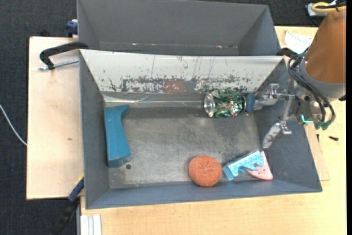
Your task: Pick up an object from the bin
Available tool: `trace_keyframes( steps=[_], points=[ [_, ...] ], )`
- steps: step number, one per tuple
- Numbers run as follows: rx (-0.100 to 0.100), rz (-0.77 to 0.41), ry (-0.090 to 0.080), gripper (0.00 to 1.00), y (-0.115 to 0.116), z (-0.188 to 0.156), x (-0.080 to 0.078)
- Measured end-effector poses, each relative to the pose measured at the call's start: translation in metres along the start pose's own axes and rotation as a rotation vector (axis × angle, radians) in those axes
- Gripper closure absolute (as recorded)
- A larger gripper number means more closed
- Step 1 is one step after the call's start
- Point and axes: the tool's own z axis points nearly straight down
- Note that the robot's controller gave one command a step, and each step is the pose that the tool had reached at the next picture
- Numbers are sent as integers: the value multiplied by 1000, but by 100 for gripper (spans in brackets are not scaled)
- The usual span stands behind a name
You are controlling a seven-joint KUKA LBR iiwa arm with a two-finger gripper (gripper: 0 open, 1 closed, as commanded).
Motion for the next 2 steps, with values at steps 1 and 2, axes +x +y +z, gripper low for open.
trace_keyframes(
  steps=[1, 2],
  points=[
    [0, -1, 0, 0, 0, 0, 0],
    [1, -2, -7, 0, -5, 47, 2]
  ],
)
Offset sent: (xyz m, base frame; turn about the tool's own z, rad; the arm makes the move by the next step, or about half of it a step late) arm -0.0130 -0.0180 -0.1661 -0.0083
